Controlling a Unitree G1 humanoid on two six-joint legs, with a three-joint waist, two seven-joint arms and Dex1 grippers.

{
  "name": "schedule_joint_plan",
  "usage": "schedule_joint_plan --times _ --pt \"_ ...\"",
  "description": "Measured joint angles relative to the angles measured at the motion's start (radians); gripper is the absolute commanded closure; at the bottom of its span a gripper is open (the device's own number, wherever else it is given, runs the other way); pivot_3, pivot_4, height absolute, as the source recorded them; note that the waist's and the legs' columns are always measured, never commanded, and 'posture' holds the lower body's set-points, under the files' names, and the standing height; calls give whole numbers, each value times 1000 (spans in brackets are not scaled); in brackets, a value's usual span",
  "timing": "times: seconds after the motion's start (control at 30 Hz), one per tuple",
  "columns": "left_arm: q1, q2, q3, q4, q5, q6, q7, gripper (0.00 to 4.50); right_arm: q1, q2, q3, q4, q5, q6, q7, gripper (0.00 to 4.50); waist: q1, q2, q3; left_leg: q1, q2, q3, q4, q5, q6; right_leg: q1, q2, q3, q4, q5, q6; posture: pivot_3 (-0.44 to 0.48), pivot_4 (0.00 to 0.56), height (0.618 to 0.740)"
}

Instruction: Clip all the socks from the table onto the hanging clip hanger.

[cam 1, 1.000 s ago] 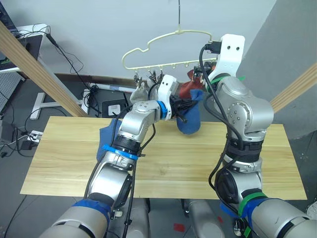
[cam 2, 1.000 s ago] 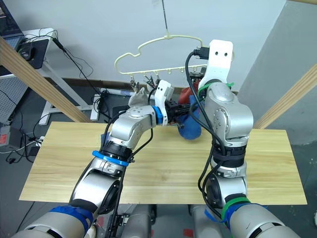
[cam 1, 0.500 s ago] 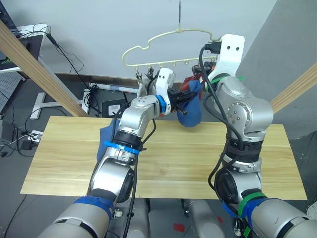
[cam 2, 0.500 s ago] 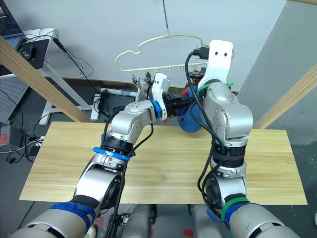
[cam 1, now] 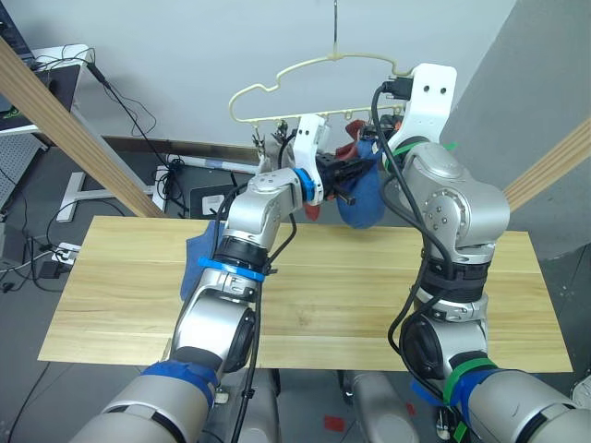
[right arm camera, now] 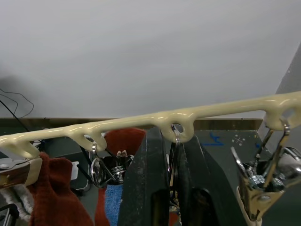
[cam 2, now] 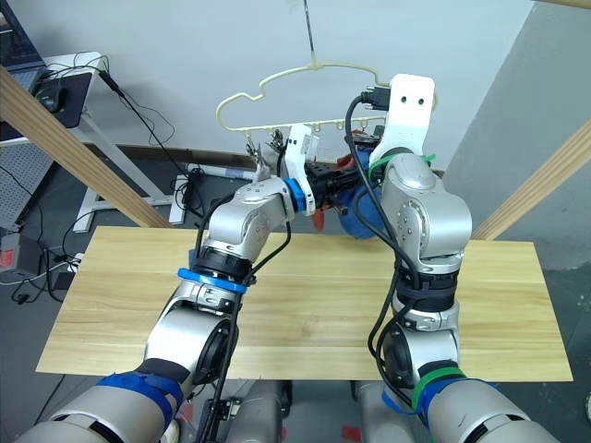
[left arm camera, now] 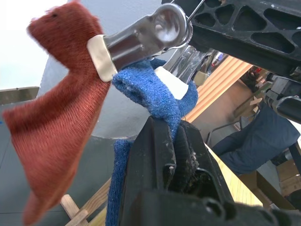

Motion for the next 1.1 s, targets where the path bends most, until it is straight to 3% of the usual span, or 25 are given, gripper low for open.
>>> schedule_joint_plan --times 0.23,0.3,0.33,0.5,0.77,1.1 --pt "-5 -5 0 0 0 0 0 4500 0 8 -8 -9 9 14 1 1067 0 0 0 0 0 0 0 0 0 0 0 0 0 0 0 -53 312 740" --pt "-10 -4 0 1 0 8 0 4500 0 8 -8 -9 9 17 1 1067 0 0 0 0 0 0 0 0 0 0 0 0 1 0 0 -52 313 740" --pt "-13 -4 0 1 -1 19 0 3884 0 9 -8 -10 10 19 1 1037 0 0 0 0 0 0 0 0 0 0 0 0 1 0 0 -52 313 740" --pt "-14 8 -2 -10 -1 70 -2 2341 0 8 -8 -25 12 36 2 1037 -1 0 0 0 0 0 0 0 0 0 0 0 1 0 0 -52 316 740" --pt "63 58 -23 -191 -19 183 -24 46 15 9 -7 -65 25 71 3 1037 -1 0 0 0 0 0 0 0 0 0 0 0 2 0 0 -50 319 740" --pt "211 154 -40 -510 -111 377 -33 46 79 13 12 -189 37 176 10 1037 -2 0 0 1 0 -1 1 0 0 0 0 0 3 0 0 -60 328 740"
